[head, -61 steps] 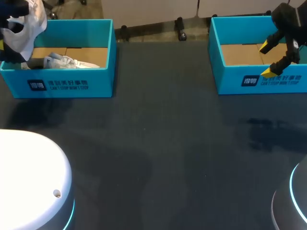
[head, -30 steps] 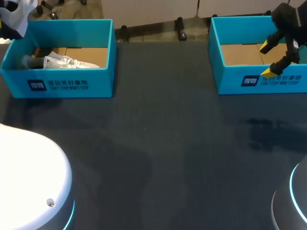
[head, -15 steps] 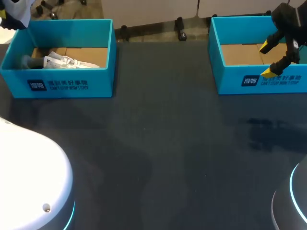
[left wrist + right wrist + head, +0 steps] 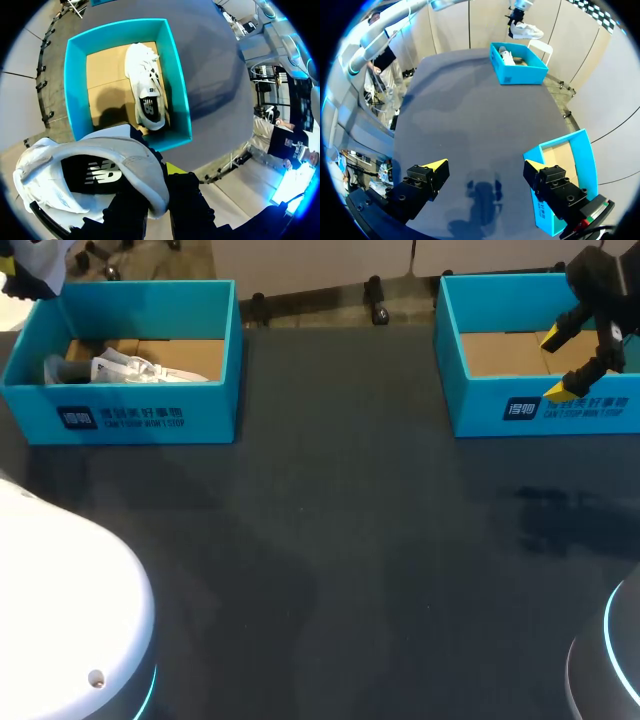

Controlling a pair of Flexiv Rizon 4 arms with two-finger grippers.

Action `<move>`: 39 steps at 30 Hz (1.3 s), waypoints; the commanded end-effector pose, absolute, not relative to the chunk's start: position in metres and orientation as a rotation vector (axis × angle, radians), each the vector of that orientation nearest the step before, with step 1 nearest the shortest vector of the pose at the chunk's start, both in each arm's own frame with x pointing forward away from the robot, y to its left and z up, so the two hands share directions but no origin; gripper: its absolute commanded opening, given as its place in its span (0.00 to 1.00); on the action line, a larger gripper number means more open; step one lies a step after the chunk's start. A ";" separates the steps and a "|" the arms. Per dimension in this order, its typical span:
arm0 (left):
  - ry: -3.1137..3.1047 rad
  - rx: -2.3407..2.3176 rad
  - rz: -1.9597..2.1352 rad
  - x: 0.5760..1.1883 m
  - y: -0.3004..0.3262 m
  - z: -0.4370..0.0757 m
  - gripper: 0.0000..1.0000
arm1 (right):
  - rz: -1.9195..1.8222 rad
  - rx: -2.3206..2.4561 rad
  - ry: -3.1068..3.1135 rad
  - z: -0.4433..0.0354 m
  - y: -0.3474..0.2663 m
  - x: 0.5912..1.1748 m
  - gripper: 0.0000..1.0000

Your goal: Take the shoe out of the shoebox, open the shoe tongue, remove and reinsert the insole, then place the shoe into the shoebox

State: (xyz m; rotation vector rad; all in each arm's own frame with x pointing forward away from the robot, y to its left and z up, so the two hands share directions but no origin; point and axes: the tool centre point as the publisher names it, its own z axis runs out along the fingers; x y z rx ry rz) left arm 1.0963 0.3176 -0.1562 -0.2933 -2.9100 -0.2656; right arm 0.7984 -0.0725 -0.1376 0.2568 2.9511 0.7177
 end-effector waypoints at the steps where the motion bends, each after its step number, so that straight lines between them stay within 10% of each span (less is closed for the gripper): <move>1: -2.910 -0.294 -0.268 1.096 0.318 -0.154 0.00 | 0.714 0.258 2.954 -0.138 -0.072 0.800 1.00; 39: -2.408 -1.717 -0.387 1.120 0.332 -0.132 0.00 | 0.714 0.258 2.954 -0.138 -0.072 0.800 1.00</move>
